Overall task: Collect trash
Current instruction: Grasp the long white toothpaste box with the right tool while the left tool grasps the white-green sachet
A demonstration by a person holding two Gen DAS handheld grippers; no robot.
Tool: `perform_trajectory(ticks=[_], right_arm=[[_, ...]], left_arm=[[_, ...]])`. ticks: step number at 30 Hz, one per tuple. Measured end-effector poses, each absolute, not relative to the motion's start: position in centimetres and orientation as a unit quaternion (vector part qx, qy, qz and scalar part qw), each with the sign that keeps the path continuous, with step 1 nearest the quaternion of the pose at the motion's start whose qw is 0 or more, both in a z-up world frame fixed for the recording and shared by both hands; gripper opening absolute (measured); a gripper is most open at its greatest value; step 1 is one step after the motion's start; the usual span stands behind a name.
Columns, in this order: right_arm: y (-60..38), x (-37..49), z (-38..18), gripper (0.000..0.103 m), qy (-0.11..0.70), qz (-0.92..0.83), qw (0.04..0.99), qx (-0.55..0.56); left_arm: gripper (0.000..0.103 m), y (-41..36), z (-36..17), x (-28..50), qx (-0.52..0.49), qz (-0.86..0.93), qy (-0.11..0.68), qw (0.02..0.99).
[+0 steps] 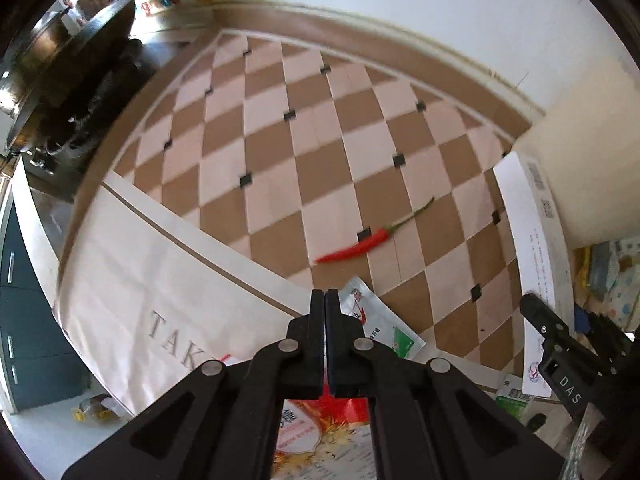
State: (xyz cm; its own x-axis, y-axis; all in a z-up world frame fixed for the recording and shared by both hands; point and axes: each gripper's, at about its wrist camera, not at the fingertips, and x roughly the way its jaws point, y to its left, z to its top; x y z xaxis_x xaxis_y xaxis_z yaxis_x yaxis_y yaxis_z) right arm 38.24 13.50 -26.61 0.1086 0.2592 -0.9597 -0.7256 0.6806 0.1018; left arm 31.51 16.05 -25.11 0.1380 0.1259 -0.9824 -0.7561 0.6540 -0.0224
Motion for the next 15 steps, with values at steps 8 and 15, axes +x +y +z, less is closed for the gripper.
perform_trajectory(ticks=[8, 15], right_arm=[[13.9, 38.2, -26.2, 0.048, 0.566, 0.332, 0.725, -0.208], [14.1, 37.1, -27.3, 0.048, 0.581, 0.325, 0.716, -0.209]], left_arm=[[0.034, 16.0, -32.5, 30.3, -0.415, 0.201, 0.611, 0.643], [0.082, 13.6, -32.9, 31.9, -0.356, 0.212, 0.63, 0.656]])
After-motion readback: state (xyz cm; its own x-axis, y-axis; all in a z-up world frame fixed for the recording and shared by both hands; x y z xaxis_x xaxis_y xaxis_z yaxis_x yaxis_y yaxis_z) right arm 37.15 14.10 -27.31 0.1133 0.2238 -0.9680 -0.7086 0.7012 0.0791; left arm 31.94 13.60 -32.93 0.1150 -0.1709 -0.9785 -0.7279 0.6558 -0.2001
